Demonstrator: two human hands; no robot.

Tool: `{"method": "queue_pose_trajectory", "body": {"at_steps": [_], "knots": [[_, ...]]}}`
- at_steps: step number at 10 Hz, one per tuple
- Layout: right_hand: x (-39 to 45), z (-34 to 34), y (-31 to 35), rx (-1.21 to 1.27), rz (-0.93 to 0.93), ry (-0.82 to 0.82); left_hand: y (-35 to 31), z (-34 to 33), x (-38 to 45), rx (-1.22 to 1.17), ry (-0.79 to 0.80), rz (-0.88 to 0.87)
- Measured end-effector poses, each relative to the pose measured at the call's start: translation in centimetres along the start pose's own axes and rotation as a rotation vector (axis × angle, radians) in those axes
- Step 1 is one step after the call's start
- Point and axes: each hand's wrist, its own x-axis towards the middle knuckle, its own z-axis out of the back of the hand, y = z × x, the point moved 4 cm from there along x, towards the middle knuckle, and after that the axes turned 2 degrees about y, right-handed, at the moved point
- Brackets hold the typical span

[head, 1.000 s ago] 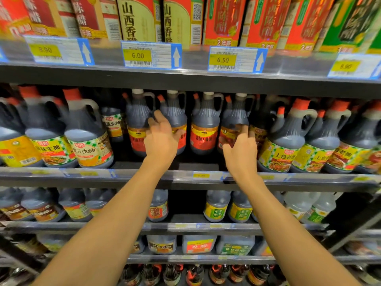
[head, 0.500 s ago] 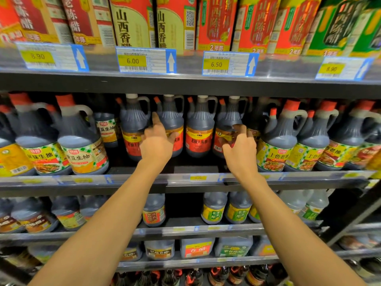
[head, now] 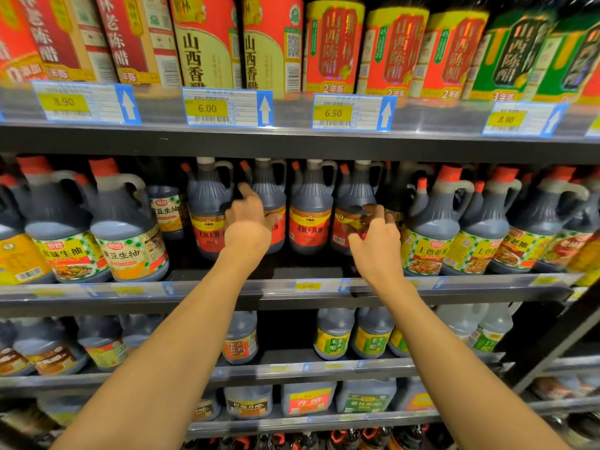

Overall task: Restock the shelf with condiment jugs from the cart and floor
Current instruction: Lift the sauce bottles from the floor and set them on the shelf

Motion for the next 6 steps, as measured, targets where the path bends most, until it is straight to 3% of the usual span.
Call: {"method": "queue_pose_trajectory", "body": {"at_steps": [3, 5, 6], "knots": [[0.1, 0.1, -0.7, -0.097, 0.026, 0.037, 0.6, 0.2, -0.3, -0.021, -0.006, -0.028], [-0.4, 0.2, -0.6, -0.184, 0.038, 0.058, 2.7, 0.0, -3.1, -0.011, -0.116, -0.303], [-0.7, 0.2, -0.6, -0.232, 0.031, 0.077, 3.8, 0.9, -3.7, -0.009, -0.082, -0.321]]}}
